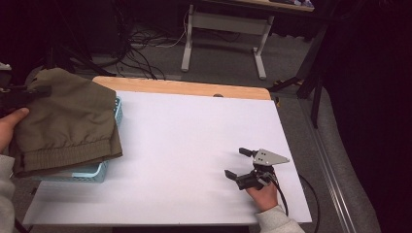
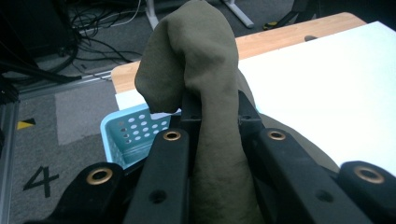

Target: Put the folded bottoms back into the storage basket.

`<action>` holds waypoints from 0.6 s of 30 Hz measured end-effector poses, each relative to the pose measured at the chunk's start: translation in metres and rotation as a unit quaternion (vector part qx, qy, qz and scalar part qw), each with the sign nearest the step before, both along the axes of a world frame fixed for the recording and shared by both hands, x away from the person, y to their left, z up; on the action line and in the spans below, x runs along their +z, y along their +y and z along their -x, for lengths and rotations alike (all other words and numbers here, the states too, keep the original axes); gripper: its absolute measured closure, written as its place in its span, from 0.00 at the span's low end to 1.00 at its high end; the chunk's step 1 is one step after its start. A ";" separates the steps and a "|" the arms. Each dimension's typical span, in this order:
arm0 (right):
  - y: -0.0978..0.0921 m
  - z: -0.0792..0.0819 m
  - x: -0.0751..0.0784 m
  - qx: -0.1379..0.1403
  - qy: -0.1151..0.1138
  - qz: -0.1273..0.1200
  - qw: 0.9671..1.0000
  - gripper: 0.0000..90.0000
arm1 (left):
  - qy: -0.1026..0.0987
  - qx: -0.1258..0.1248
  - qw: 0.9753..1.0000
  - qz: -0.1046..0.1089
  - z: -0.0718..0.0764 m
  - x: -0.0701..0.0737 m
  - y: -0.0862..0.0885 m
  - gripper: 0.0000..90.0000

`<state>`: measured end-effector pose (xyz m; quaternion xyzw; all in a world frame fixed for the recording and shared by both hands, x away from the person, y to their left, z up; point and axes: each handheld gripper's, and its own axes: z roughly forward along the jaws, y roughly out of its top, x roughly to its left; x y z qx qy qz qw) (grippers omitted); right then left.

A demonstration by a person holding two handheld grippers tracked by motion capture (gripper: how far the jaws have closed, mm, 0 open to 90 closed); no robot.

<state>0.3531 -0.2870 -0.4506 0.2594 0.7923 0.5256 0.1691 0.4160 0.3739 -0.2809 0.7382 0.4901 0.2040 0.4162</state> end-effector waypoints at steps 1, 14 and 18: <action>0.000 0.000 0.000 0.000 0.000 0.000 1.000 0.00 | 0.002 -0.001 1.000 0.000 -0.001 -0.001 0.002 0.88; 0.001 0.000 0.000 0.003 0.001 0.000 1.000 0.00 | 0.038 -0.023 0.999 -0.003 -0.013 -0.022 0.008 0.88; 0.001 0.000 0.000 0.005 0.002 -0.001 1.000 0.00 | 0.040 -0.024 0.999 0.008 -0.017 -0.028 0.006 0.88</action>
